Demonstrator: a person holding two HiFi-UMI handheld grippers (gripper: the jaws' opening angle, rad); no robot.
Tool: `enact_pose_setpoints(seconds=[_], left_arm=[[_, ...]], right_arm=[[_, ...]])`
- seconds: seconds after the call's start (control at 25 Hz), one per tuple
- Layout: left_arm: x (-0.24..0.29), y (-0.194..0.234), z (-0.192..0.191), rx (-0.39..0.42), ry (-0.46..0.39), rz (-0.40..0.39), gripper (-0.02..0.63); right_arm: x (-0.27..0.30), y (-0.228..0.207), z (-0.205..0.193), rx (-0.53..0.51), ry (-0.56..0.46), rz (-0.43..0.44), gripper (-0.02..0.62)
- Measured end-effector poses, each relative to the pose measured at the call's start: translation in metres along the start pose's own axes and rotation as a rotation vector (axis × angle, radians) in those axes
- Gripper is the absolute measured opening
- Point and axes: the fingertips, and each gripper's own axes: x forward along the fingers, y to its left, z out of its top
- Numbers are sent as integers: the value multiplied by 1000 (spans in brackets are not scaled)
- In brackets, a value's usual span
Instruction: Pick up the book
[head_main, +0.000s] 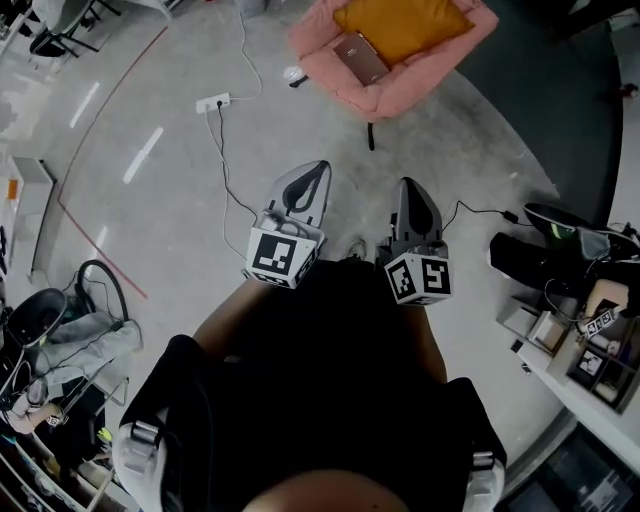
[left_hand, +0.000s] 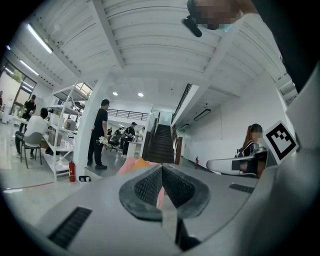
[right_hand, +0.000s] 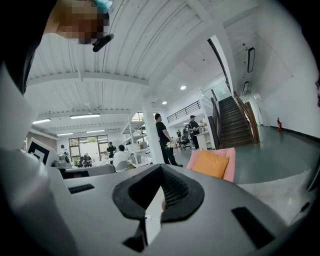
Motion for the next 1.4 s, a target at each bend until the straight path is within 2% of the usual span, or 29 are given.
enact_pose_setpoints(seconds=[0.36,0.68,1.0,1.4], left_arm=[[-20,34,1,1,-10,-24,8],[-19,47,-2,-19,-10,0,8],[19,60,0,-14,-5,6,8],[103,69,3,-9,15,-16,8]], right_arm=[[10,39,-14,-15,7,-16,2],[26,39,-11,-15,-1,-6,2],[65,19,-10,7,5,-7,2],[119,-34,-1,28,16,-14,2]])
